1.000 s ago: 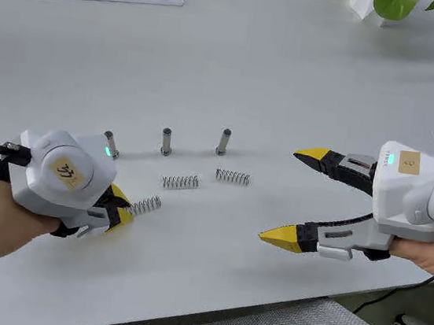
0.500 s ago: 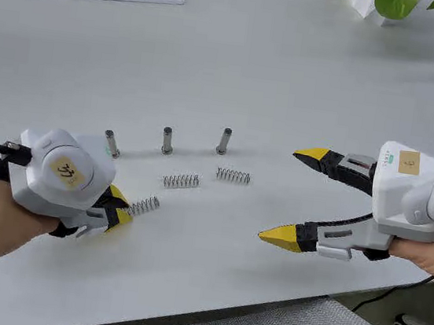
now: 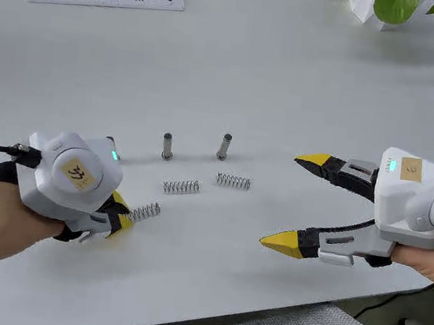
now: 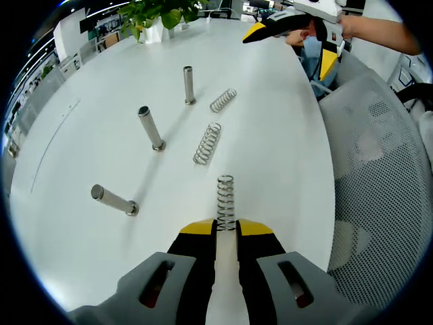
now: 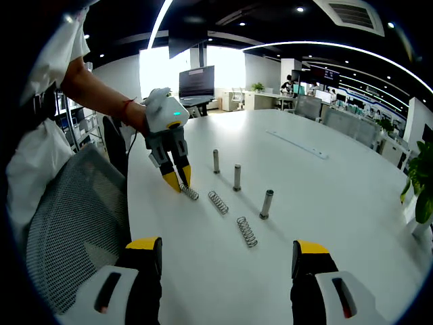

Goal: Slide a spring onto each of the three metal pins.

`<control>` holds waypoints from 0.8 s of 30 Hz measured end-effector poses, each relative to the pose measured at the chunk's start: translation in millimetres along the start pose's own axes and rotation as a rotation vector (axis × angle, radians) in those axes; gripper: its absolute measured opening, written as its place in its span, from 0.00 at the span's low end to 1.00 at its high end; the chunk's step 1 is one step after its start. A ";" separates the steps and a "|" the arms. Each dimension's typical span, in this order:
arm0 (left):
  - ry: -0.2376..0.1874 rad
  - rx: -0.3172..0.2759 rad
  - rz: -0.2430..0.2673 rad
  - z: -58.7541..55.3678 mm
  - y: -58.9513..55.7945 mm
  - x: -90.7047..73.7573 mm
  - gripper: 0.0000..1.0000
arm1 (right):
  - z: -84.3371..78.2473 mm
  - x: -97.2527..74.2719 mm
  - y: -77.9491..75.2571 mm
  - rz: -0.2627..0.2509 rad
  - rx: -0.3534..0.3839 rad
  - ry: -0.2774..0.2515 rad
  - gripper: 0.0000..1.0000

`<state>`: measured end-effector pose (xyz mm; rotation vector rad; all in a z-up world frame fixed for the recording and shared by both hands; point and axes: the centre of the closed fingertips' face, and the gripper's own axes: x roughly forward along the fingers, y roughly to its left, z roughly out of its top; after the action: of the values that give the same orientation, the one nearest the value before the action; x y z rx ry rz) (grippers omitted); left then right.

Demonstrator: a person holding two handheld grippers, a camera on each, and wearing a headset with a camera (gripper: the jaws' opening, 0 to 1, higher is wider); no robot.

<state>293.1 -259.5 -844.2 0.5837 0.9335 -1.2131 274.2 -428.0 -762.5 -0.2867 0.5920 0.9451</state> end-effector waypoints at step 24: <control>0.029 -0.024 -0.003 3.2 -0.6 -2.8 0.07 | -2.5 -0.5 -1.8 0.001 0.008 0.005 0.76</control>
<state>293.3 -260.8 -840.1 0.5818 0.9726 -1.1973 274.6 -430.5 -764.2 -0.2814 0.6004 0.9428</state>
